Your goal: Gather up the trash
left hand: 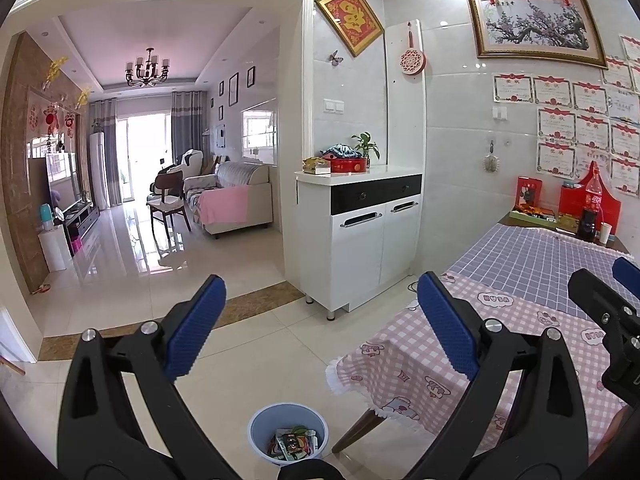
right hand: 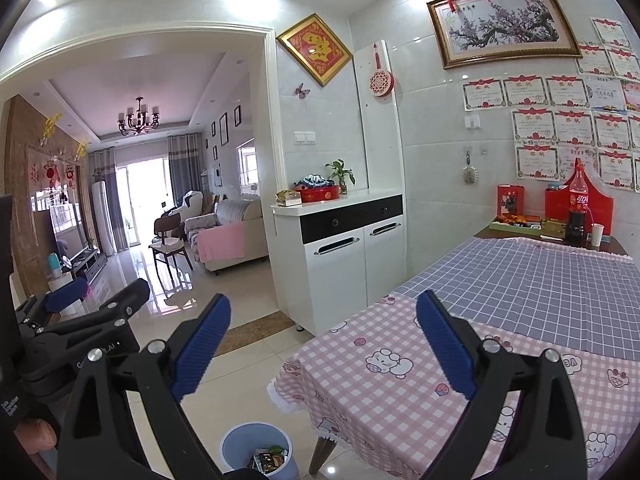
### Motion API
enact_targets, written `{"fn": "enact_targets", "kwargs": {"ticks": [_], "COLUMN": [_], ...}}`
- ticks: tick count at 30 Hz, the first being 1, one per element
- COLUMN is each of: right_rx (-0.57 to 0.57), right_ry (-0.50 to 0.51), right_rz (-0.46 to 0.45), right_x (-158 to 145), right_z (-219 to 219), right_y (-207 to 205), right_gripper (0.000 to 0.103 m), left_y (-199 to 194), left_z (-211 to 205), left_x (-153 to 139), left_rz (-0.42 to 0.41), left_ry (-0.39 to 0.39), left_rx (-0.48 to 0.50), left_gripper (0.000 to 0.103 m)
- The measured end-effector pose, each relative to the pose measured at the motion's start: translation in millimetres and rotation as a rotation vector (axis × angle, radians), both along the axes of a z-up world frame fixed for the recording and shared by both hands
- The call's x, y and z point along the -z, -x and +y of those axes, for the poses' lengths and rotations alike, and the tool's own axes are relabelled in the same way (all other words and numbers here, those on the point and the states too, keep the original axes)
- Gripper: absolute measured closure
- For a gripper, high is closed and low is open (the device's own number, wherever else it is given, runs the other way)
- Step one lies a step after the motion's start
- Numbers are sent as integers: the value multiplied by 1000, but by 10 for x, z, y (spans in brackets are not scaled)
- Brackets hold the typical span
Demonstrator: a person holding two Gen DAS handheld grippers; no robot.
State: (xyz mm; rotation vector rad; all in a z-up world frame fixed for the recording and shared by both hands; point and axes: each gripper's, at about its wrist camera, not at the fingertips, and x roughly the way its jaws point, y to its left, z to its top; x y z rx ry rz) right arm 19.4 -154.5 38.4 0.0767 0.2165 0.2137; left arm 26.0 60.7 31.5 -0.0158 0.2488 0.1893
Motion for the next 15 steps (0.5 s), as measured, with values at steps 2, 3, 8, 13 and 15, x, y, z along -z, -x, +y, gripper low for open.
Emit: {"fn": "enact_targets", "kwargs": {"ticks": [2,3,8,13,15], "right_rx": [2,1,-3,-8,-7], "right_ry": [-2,-2,-6,-3,-3], "right_rz": [-2,-4,-4,-7,-9], "right_x": [1,2,2,-14,-23], "right_z": [4,3,4,21,24], "right_y": [0,3,5,9,11], "right_gripper": [11,11,11,11,11], "left_y": [0,-8,-24,-39,-38], "left_z": [5,6,8,25,20], "left_x": [1,1,-7,-2,0], "left_rz": [-1,0,-3,-1,0], "left_ry": [0,-1,-2,1,0], "left_rx": [-1,-3,-8,-11,-12], "left_gripper": [9,9,9,9,9]}}
